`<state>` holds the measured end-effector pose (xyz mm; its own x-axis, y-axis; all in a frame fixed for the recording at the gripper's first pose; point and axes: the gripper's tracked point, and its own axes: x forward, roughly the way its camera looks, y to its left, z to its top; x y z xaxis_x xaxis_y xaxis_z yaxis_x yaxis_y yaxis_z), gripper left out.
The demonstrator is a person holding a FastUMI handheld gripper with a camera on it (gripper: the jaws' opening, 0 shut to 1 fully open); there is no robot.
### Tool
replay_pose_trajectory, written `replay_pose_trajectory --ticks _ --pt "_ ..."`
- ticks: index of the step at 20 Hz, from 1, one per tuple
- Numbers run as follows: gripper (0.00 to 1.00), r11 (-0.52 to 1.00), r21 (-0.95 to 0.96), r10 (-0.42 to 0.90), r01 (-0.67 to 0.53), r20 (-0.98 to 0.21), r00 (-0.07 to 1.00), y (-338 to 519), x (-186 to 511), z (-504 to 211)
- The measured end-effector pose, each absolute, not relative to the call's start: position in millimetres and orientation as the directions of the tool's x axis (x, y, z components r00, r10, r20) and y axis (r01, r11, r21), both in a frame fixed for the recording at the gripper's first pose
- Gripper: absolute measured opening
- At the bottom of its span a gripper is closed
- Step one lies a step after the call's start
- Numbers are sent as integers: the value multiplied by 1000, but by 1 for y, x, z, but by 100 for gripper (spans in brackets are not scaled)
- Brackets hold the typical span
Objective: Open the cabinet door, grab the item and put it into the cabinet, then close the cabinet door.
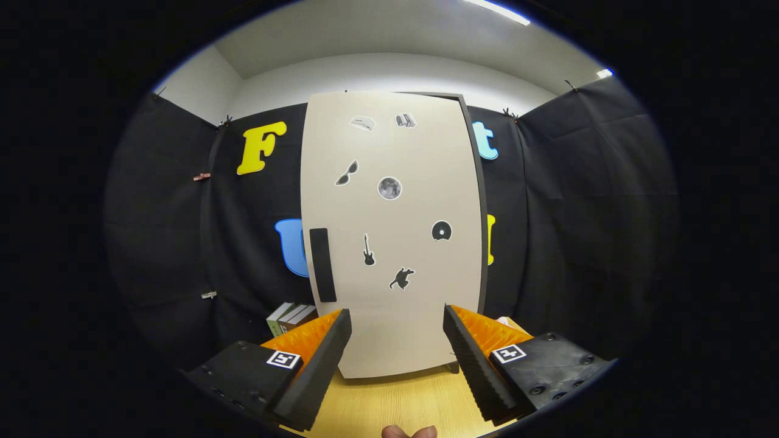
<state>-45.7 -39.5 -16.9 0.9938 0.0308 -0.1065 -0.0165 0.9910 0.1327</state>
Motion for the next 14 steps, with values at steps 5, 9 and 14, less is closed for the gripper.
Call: replay_pose_trajectory --ticks 5,9,14 --pt "98 991 133 34 -20 -109 993 -39 -46 -17" --pt "98 991 131 36 -21 -113 993 -39 -46 -17" --pt "98 989 145 34 -17 -114 993 -41 -45 -17"
